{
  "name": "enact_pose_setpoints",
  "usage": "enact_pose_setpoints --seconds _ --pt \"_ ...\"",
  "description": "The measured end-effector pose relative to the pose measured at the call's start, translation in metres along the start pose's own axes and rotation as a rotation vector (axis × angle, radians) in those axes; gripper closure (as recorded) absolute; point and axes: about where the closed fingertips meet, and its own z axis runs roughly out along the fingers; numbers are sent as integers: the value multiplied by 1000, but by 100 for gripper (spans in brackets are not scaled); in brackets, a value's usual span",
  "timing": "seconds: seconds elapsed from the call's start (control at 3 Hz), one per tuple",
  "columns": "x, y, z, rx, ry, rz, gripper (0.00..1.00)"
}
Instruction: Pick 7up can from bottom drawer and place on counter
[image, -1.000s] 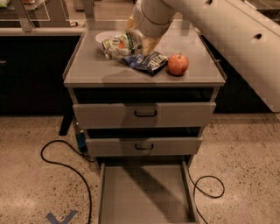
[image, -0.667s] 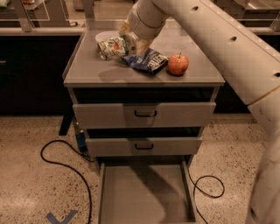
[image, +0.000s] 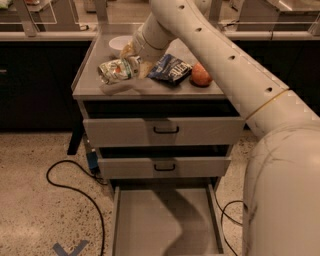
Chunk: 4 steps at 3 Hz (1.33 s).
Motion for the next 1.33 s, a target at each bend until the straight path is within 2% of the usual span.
enact_pose_setpoints --seconds 0.33,0.67,1.0,1.33 --pt "-14 9 21 -39 -46 -33 100" --pt "-3 30 32 -107 -7 -47 100" --pt "34 48 22 -177 112 -54 100" --pt "97 60 -14 -201 290 11 100"
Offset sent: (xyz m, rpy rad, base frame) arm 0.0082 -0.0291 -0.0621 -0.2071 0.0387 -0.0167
